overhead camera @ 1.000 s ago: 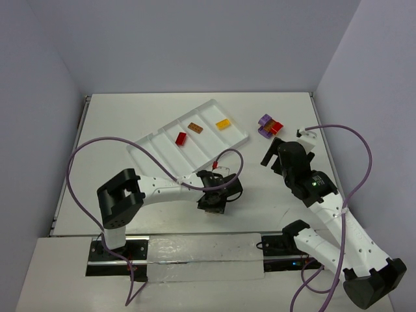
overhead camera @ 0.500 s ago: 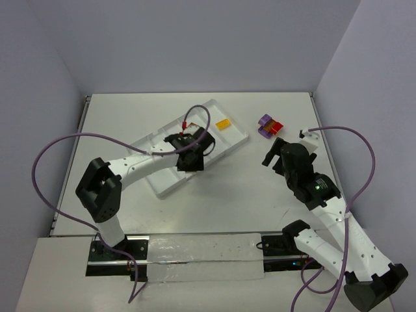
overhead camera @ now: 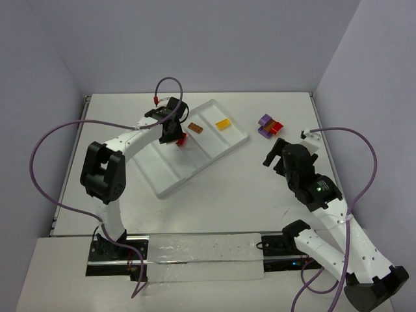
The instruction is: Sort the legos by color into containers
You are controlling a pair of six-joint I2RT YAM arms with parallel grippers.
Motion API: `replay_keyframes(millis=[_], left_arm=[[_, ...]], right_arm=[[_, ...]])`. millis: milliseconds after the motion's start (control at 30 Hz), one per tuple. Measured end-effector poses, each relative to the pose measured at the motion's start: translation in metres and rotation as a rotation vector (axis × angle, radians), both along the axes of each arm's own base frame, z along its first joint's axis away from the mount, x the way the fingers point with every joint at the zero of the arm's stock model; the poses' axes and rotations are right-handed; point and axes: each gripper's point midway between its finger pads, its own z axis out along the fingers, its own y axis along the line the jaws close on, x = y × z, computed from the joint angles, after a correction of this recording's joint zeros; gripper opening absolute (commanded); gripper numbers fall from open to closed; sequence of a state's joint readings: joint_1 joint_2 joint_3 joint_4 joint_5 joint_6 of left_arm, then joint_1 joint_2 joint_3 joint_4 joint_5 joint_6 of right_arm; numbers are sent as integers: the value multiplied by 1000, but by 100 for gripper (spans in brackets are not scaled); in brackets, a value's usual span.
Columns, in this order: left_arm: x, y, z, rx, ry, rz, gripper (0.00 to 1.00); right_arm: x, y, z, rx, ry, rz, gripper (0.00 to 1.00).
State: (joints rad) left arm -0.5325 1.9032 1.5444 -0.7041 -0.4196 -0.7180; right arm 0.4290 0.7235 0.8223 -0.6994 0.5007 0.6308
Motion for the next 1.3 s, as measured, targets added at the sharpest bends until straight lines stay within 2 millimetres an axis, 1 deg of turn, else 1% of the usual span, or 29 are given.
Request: replay_keyframes(millis=[33,133,167,267,300,333,400,467,500,667,800,867,933,1000,1067,1200,1300], left_arm=[[3,1,-8,7,10,5,50],[4,5,-29,32,52,12,57],[4,5,-34,37,62,12,57],[3,5,-37,40,68,11,53],[4,4,-36,37,62,11,55],[5,4,-35,34,57,11,60],[5,4,-35,33,53,11,75],[4,5,-35,36,54,13,85],[4,6,-36,38,54,15,88],[4,8,-36,48,51,15,89],[0,10,-34,52,51,13,89],[-2,11,-27,52,41,5,89],[-6,13,-16,45,23,-3,89],[-13,15,0,31,-6,-14,90],[-19,15,21,8,-47,-35,91],[-39,6,60,-59,-124,-92,91],[-51,-6,78,-110,-159,-146,90]], right_arm=[[0,-1,-1,-1,0,-2,97],[-3,-4,-8,-14,12,-11,97],[-4,-4,-12,-19,22,-13,97],[-7,-6,-28,-32,58,-17,97],[-8,-6,-33,-37,71,-18,97],[-8,-7,-37,-41,82,-19,97],[-10,-7,-45,-48,105,-21,97],[-10,-7,-49,-51,118,-22,97],[-9,-7,-50,-52,122,-23,97],[-7,-8,-55,-54,146,-34,97],[-3,-20,-64,-43,186,-87,97],[-1,-30,-68,-29,205,-125,97],[1,-39,-72,-11,224,-164,97],[3,-46,-78,4,244,-202,97],[5,-51,-85,24,267,-235,97],[8,-65,-104,63,329,-325,99],[6,-77,-120,81,368,-397,100]])
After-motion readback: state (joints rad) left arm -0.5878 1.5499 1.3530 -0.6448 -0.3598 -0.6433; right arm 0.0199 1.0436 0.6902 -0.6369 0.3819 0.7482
